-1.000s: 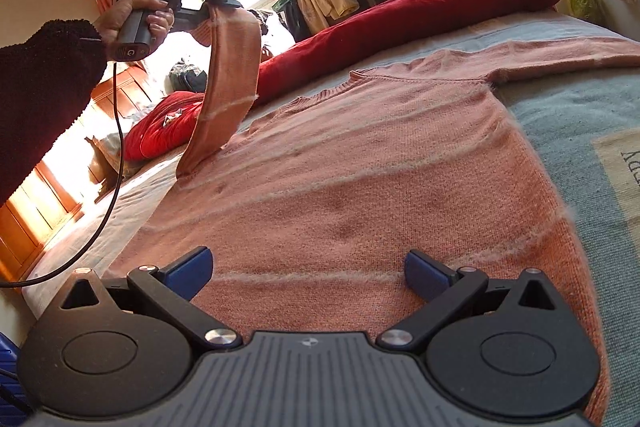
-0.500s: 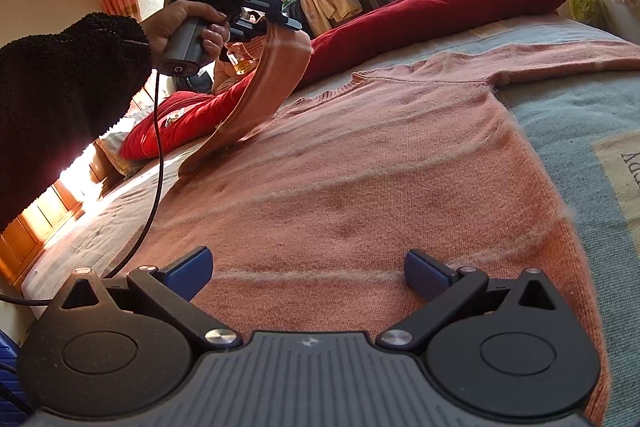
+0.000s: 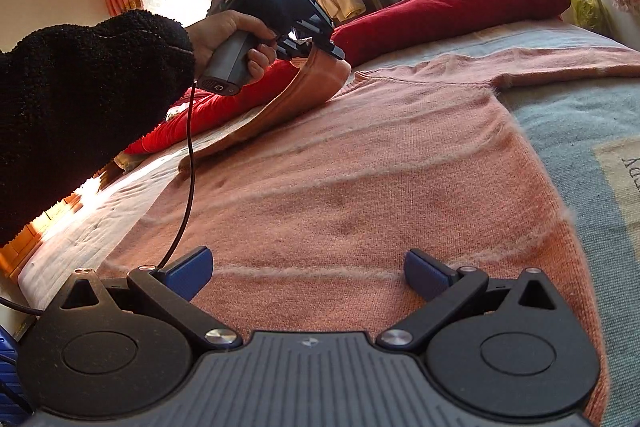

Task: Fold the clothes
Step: 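Carry the sleeve across the sweater body just below the collar with the left gripper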

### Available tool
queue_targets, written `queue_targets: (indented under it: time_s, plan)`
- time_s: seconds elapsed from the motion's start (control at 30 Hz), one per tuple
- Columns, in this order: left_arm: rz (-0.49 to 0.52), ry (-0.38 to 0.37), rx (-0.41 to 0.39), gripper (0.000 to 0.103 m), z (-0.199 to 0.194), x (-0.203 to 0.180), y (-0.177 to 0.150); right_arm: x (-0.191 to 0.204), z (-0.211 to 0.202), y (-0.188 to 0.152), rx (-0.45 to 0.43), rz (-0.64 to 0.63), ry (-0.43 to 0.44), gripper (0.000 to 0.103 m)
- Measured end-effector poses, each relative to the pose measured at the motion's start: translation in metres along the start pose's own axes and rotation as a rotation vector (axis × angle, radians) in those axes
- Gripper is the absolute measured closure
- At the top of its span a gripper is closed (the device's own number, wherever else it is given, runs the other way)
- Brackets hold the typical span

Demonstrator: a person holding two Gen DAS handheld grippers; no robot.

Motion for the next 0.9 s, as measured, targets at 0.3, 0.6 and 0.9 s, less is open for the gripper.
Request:
queue_targets:
  time_s: [0.3,0.6,0.9]
  plan:
    - [0.11,0.005,0.01,0.064,0.003,-0.024,-0.006,0.0,0.0,0.0,0.004,-0.007,-0.001,0.0]
    - [0.533,0.136,0.011,0.057,0.013,-0.077,-0.03,0.0,0.0,0.0,0.005,-0.009,0.0,0.0]
    - [0.736,0.168,-0.022,0.056,-0.004,-0.09,-0.049,-0.001,-0.001,-0.001,0.005,-0.008,0.003,0.0]
Point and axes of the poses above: each gripper's, at about its wrist camera, not at the fingertips, and z roughly the way its jaws point, x to its left, y to its top, the point moved 1 cm from there along z, roughly the way its jaws point, and after that the axes turned 11 degrees about y, right-handed, at the moved point
